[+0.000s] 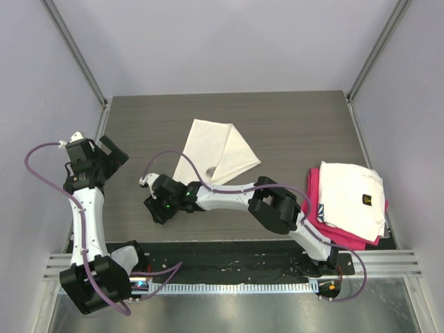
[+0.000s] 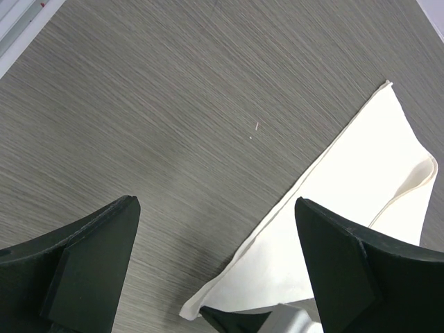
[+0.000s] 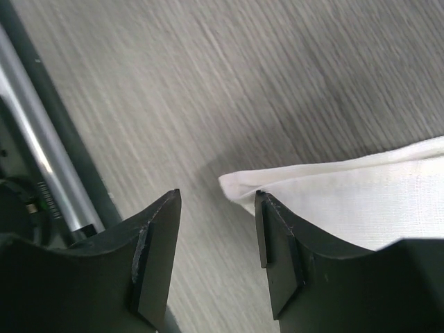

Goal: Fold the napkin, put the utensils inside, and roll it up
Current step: Fold the napkin

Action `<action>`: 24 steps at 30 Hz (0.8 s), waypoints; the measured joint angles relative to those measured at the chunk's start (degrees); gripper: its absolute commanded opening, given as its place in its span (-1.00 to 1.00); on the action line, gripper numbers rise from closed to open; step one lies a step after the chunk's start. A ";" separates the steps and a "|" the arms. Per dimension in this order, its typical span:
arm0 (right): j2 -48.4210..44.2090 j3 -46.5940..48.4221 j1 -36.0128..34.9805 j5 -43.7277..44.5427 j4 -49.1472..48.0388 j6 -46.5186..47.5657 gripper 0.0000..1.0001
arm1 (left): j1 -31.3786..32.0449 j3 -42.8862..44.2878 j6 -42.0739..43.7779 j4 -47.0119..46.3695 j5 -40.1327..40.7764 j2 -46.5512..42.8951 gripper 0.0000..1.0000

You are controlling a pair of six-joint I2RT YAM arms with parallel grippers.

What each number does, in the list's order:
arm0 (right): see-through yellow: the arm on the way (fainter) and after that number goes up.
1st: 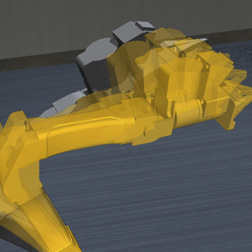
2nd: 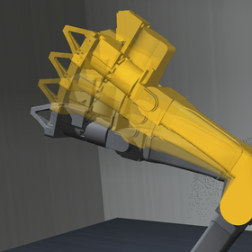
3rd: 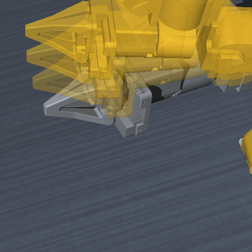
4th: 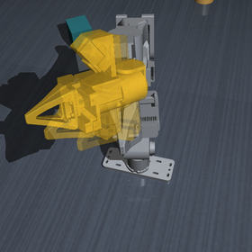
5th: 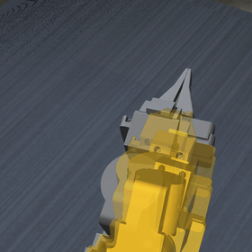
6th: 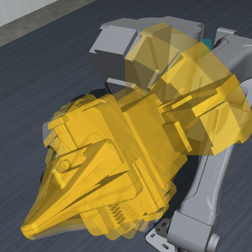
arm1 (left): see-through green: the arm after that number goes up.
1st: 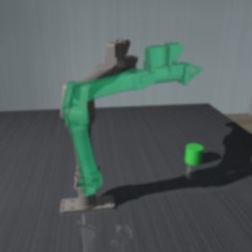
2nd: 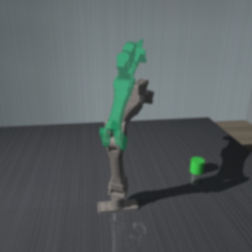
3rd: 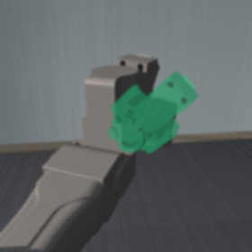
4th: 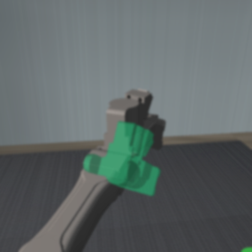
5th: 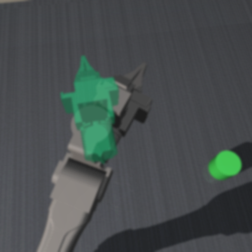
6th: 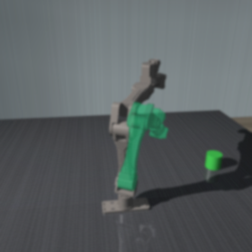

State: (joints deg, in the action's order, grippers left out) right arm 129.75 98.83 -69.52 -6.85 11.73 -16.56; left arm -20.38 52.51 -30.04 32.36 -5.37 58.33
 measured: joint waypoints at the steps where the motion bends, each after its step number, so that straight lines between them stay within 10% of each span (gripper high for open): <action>1: 0.35 0.09 0.00 0.26 0.15 0.17 0.10 | -0.02 0.00 0.00 0.00 -0.09 0.00 1.00; 17: 4.92 7.17 -1.05 5.01 4.46 3.63 0.00 | -0.55 -0.11 -1.03 -0.44 -1.33 0.02 0.99; 24: 6.95 10.62 -1.62 8.59 6.32 4.74 -0.47 | -0.66 -0.26 -1.07 -0.48 -1.81 0.02 0.99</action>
State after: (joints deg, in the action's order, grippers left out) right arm 136.70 109.45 -71.13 1.74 18.04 -11.81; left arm -21.04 52.25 -31.11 31.88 -7.18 58.35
